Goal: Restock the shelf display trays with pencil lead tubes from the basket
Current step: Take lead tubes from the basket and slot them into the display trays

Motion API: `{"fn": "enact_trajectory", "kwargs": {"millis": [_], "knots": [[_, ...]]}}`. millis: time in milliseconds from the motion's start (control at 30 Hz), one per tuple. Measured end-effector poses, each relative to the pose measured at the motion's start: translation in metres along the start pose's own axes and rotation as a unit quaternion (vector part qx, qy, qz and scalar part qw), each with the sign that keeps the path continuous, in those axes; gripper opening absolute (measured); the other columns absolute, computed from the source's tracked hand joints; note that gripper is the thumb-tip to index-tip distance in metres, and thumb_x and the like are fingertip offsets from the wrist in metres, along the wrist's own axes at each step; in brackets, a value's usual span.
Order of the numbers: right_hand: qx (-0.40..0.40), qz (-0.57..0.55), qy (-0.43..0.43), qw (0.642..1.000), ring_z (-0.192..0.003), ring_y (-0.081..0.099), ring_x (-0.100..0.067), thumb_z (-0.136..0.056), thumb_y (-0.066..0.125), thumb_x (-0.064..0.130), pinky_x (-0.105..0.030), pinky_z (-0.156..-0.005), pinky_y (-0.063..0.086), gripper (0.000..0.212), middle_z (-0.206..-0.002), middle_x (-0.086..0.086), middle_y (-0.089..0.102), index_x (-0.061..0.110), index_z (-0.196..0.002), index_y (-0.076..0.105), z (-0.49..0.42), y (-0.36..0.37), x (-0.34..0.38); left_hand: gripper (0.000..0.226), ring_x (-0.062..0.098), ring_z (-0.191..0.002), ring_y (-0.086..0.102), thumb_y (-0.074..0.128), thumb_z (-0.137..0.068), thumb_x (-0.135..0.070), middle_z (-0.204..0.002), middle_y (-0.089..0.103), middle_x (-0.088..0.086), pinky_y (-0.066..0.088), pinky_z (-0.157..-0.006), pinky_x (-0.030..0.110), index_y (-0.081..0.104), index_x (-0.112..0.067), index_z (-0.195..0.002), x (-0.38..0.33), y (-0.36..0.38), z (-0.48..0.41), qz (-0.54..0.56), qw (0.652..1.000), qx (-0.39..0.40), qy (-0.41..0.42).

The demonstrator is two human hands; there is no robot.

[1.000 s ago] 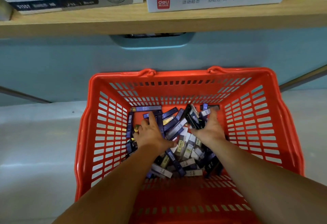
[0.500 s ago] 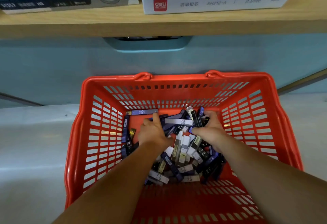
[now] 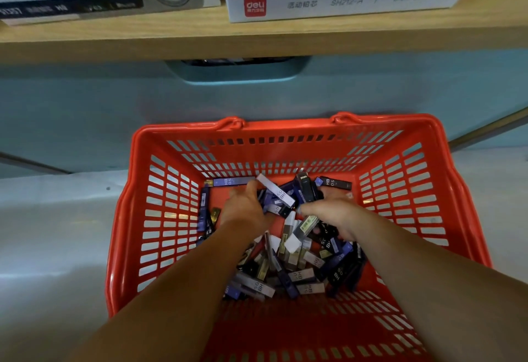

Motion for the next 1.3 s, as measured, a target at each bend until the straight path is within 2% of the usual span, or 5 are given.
{"fn": "enact_trajectory", "kwargs": {"millis": [133, 433, 767, 933, 1300], "knots": [[0.0, -0.026, -0.011, 1.0, -0.084, 0.067, -0.023, -0.087, 0.08, 0.012, -0.036, -0.068, 0.059, 0.034, -0.106, -0.01, 0.069, 0.016, -0.111, 0.057, 0.002, 0.003, 0.005, 0.059, 0.038, -0.099, 0.065, 0.068, -0.091, -0.047, -0.14, 0.038, 0.016, 0.057, -0.079, 0.043, 0.042, -0.02, -0.137, 0.003, 0.002, -0.002, -0.007, 0.999, -0.015, 0.037], [0.021, -0.036, -0.015, 0.999, -0.063, 0.07, -0.02, -0.085, 0.083, 0.023, -0.03, -0.054, 0.053, 0.034, -0.105, -0.014, 0.072, 0.009, -0.108, 0.063, 0.022, 0.003, 0.019, 0.05, 0.035, -0.111, 0.062, 0.062, -0.099, -0.031, -0.131, 0.054, 0.012, 0.055, -0.091, 0.048, 0.042, -0.015, -0.142, -0.003, -0.001, 0.008, -0.011, 0.997, 0.02, 0.068], [0.021, -0.07, -0.02, 0.997, -0.047, 0.063, -0.019, -0.09, 0.074, 0.017, -0.026, -0.045, 0.043, 0.015, -0.075, -0.013, 0.07, 0.006, -0.099, 0.07, 0.106, -0.03, 0.066, 0.022, 0.023, -0.065, 0.056, 0.06, -0.103, -0.033, -0.07, 0.06, 0.007, 0.043, -0.06, 0.033, 0.068, -0.015, -0.093, -0.032, -0.073, 0.074, 0.213, 0.973, 0.07, 0.047], [0.016, -0.109, -0.019, 0.994, -0.046, 0.06, -0.017, -0.093, 0.073, 0.017, -0.023, -0.045, 0.045, 0.009, -0.064, -0.007, 0.068, 0.01, -0.089, 0.069, 0.152, -0.046, 0.082, 0.018, 0.028, -0.077, 0.072, 0.061, -0.104, -0.035, -0.098, 0.077, 0.014, 0.063, -0.082, 0.052, 0.07, -0.02, -0.111, -0.061, -0.101, 0.127, 0.369, 0.92, 0.121, 0.05], [0.013, -0.162, -0.053, 0.985, -0.058, 0.067, -0.02, -0.092, 0.069, 0.019, -0.032, -0.059, 0.05, 0.011, -0.078, -0.008, 0.074, 0.011, -0.097, 0.074, 0.176, -0.047, 0.096, 0.006, 0.021, -0.056, 0.064, 0.059, -0.105, -0.034, -0.081, 0.067, 0.011, 0.05, -0.052, 0.035, 0.059, -0.033, -0.111, -0.098, -0.144, 0.155, 0.363, 0.916, 0.115, 0.126]]}}
Point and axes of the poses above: each hand's wrist, its own z-axis away from the middle knuckle, its own y-axis out of the palm, x = y × z, the point moved 5 cm from there along -z, towards the middle knuckle
